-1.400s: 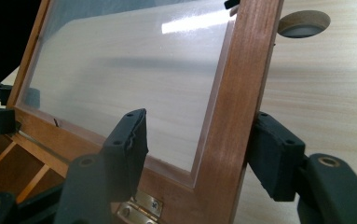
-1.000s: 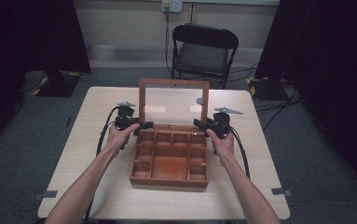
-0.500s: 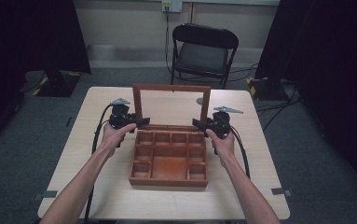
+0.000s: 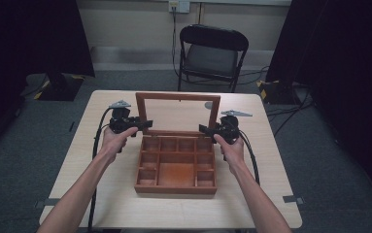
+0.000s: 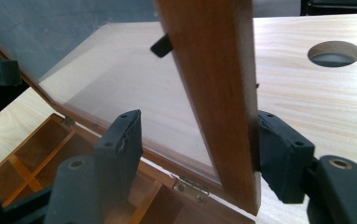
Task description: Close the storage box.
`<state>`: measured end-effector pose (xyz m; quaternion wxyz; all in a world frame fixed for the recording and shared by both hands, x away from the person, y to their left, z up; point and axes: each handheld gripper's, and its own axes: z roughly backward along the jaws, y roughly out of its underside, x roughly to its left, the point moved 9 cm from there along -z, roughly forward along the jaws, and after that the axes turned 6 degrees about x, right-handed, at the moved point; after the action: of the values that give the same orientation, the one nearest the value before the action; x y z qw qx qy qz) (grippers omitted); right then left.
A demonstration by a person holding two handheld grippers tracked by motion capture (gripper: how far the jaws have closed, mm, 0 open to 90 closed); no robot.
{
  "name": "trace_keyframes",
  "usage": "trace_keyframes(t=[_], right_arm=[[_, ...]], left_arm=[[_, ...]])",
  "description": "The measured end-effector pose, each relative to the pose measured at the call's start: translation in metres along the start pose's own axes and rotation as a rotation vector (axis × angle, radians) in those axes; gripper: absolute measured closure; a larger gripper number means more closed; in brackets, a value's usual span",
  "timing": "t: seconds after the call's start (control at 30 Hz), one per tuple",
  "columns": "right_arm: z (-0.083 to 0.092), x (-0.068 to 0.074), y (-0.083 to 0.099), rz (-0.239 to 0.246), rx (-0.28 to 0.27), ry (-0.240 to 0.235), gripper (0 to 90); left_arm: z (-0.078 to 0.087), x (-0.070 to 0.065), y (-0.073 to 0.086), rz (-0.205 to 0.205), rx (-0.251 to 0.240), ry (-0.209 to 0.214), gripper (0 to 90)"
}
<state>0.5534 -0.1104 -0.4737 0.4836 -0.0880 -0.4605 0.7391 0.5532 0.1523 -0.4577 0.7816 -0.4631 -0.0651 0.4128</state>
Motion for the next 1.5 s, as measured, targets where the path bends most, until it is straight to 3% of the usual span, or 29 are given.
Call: trace_keyframes(t=[0.23,0.63,0.93,1.07,1.1,1.2,1.27,1.5], right_arm=[[0.001,0.003,-0.001,0.002,0.020,-0.020,31.6],[0.006,0.010,-0.008,0.024,0.007,-0.002,29.1],[0.020,0.016,-0.018,0.000,-0.017,-0.052,30.0],[0.024,0.018,-0.022,0.011,-0.034,-0.033,30.7],[0.025,0.019,-0.023,-0.003,-0.023,-0.019,30.2],[0.025,0.022,-0.022,0.021,-0.012,-0.001,29.9],[0.026,0.022,-0.022,0.023,-0.005,0.000,30.0],[0.029,0.025,-0.020,0.021,0.021,-0.008,28.8]], left_arm=[[0.006,-0.002,0.000,-0.012,-0.001,-0.010,52.8],[0.009,-0.003,0.001,-0.015,0.004,-0.011,53.1],[0.013,-0.006,0.003,-0.021,0.008,-0.014,52.3],[0.014,-0.007,0.001,-0.027,-0.007,-0.025,53.2],[0.014,-0.007,0.001,-0.027,-0.003,-0.030,53.1],[0.018,-0.009,-0.001,-0.039,0.003,-0.023,53.4],[0.024,-0.011,-0.005,-0.025,-0.025,-0.010,53.5],[0.033,-0.016,-0.006,-0.042,-0.039,-0.007,54.1]])
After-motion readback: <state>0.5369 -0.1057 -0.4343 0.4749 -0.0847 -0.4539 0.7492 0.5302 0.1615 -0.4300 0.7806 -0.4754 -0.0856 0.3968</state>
